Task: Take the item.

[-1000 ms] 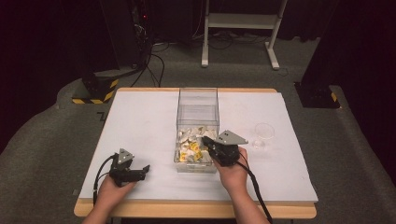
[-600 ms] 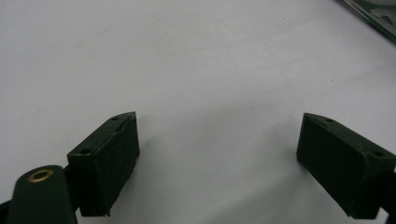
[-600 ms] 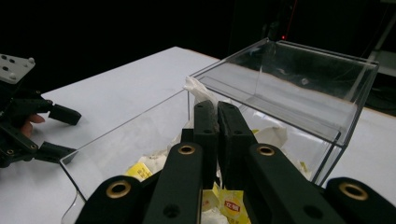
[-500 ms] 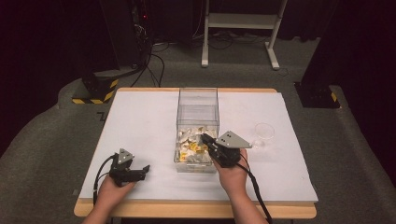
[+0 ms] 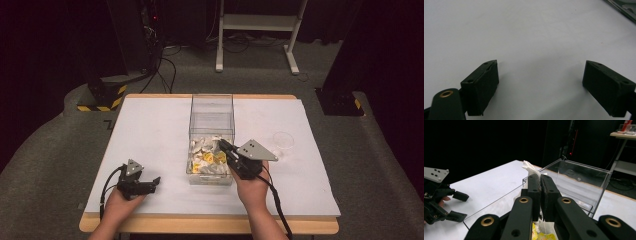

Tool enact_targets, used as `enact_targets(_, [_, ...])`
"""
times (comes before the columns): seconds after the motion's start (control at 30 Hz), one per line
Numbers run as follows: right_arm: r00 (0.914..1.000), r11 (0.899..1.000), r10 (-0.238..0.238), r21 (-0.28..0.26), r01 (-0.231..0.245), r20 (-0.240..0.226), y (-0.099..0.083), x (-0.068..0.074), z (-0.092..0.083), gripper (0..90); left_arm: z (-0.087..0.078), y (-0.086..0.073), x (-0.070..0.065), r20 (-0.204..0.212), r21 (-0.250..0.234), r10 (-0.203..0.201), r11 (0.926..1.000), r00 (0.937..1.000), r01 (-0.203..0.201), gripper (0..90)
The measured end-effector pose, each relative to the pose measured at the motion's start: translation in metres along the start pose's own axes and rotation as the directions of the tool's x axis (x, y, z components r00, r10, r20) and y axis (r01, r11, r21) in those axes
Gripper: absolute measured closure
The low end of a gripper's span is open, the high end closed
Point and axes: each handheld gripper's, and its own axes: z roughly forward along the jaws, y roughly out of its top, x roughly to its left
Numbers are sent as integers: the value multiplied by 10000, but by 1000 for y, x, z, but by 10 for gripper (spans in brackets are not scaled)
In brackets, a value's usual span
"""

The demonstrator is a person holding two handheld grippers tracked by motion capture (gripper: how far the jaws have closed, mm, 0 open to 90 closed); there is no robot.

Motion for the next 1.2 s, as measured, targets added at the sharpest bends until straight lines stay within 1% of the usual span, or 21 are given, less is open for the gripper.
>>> enact_targets(0.3, [9999, 9998, 116, -135, -115, 86, 2, -6, -3, 873, 0, 0, 0, 11, 2, -5, 10000, 10000, 5, 141])
enact_targets(0.37, [9999, 9999, 77, -137, -76, 79, 3, -7, -4, 873, 0, 0, 0, 5, -6, -22, 10000, 10000, 22, 141])
enact_targets(0.53, [9999, 9999, 125, -60, -125, -12, 3, -9, -3, 873, 0, 0, 1, 71, 26, -33, 10000, 10000, 33, 137])
enact_targets(0.63, [9999, 10000, 76, -40, -77, -80, 3, -10, -3, 873, 0, 0, 1, 70, 25, -26, 10000, 10000, 26, 137])
enact_targets(0.73, [10000, 9999, 16, -117, -17, -64, 4, -12, -3, 872, 0, 0, 1, 64, 21, -14, 10000, 10000, 14, 137])
enact_targets(0.83, [9999, 9999, 15, -168, -18, -160, 5, -16, -3, 872, 0, 0, 3, 157, -20, -128, 9999, 9998, 128, 142])
enact_targets(0.93, [9998, 9998, 87, -182, -91, -200, 6, -18, -4, 872, 0, 0, 2, 77, -3, -49, 10000, 10000, 49, 142])
enact_targets(0.97, [9998, 9997, 35, -232, -40, -219, 7, -19, -4, 871, 0, 0, 2, 76, -6, -52, 10000, 10000, 52, 143])
enact_targets(1.1, [9998, 9994, 100, -318, -107, -194, 9, -23, -5, 872, 0, 0, 2, 49, 11, -79, 10000, 10000, 79, 146])
enact_targets(1.2, [9999, 9992, 51, -398, -55, -112, 11, -26, -6, 872, 0, 0, 2, 44, 7, -60, 10000, 10000, 60, 147])
